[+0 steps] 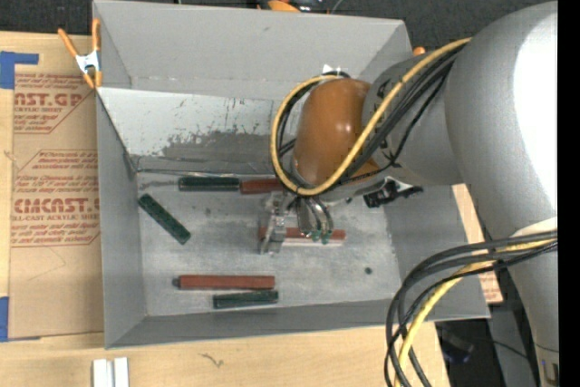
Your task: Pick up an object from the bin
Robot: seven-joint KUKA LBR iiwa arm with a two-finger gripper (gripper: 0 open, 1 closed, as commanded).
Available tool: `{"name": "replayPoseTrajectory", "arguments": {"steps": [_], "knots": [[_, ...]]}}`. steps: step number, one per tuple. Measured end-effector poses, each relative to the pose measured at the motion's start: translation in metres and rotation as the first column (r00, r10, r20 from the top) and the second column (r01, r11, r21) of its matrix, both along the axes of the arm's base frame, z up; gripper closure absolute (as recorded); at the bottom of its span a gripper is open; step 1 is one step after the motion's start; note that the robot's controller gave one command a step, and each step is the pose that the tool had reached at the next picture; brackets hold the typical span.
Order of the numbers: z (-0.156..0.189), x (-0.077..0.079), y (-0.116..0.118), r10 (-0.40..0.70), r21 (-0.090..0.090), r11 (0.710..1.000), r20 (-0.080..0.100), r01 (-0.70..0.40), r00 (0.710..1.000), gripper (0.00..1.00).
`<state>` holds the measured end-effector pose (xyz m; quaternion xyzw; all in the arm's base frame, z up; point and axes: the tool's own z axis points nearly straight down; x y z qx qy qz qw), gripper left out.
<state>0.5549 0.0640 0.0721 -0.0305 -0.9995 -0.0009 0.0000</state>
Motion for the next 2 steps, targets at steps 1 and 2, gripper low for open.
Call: {"name": "replayPoseTrajectory", "arguments": {"steps": [1, 2], "knots": [[0.207, -0.012, -0.024, 0.163, -0.003, 0.987, 0.011, -0.163, 0.987, 1.0], [0.201, -0.027, -0.035, 0.276, -0.002, 0.961, 0.002, -0.276, 0.961, 1.0]]}}
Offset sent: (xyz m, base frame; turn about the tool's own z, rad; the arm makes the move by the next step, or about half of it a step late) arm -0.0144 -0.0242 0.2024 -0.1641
